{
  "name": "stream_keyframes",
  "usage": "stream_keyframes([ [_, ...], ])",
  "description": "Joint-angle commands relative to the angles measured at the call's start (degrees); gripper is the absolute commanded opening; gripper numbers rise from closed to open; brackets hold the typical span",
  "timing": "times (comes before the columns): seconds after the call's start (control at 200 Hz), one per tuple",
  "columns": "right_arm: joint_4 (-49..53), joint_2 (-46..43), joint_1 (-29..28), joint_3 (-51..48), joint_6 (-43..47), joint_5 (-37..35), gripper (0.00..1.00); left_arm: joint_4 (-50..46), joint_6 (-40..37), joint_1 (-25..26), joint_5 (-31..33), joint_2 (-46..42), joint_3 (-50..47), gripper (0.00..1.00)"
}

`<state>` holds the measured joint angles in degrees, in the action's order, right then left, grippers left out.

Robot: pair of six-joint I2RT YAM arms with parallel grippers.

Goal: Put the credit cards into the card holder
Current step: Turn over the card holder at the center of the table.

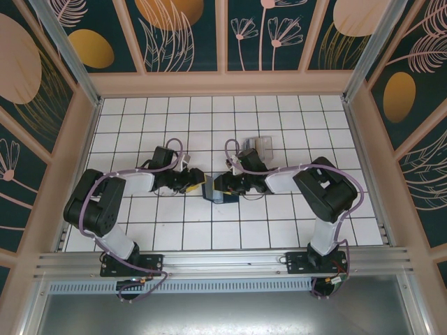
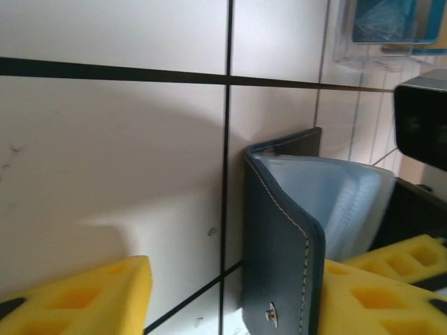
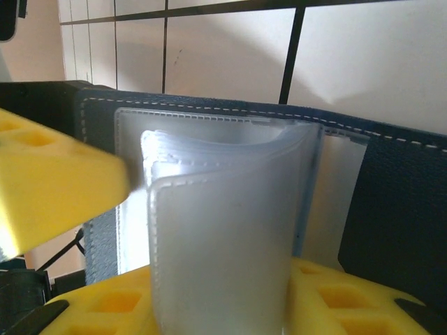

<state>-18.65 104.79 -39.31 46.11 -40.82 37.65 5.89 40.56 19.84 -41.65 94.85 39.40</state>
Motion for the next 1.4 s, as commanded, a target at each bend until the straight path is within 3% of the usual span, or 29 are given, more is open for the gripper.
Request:
stream_keyframes([
  [0.0, -4.2, 1.2, 0.3, -1.4, -0.5, 1.5, 0.40, 3.7, -0.2, 0.2, -4.1, -1.2, -0.6, 0.61],
  [0.145, -4.3, 1.1, 0.2, -1.0, -0.3, 1.9, 0.40, 3.5, -0.1, 0.2, -4.8, 0.7, -0.2, 0.57],
  [0.29, -3.0, 1.1, 0.3, -0.5, 0.7, 1.4, 0.40, 3.7, 0.0, 0.2, -5.6, 1.6, 0.8, 0.64],
  [0.395, -3.3, 1.1, 0.2, -0.7, 0.5, 1.3, 0.40, 2.9, -0.5, 0.2, -5.1, 2.0, 1.3, 0.62],
  [0.51, -3.5, 1.3, 0.2, -1.2, 0.3, 1.1, 0.39, -1.5, -2.7, 0.2, -2.7, 4.7, 2.7, 0.38],
  [0.766, -0.6, -0.6, 0.1, -0.9, 1.7, -1.8, 0.43, -1.8, -2.5, 0.2, -3.0, 5.0, 2.6, 0.00],
  [0.861, 3.1, -6.3, -0.6, -2.0, 4.1, -9.3, 0.54, -3.8, -3.1, 0.2, -2.1, 3.7, 3.2, 0.00],
  [0.951, 8.2, -12.6, -1.3, -2.3, 6.7, -17.1, 0.58, -5.8, -3.4, 0.2, -1.9, 3.7, 4.4, 0.00],
  [1.206, 21.2, -22.1, -6.5, 4.3, 8.0, -33.2, 0.59, -6.2, -2.2, 0.2, -0.3, 2.5, 5.6, 0.00],
  [1.396, 25.7, -20.2, -5.7, 9.3, 4.5, -36.5, 0.56, -5.9, -2.9, 0.2, -0.6, 3.0, 6.2, 0.00],
])
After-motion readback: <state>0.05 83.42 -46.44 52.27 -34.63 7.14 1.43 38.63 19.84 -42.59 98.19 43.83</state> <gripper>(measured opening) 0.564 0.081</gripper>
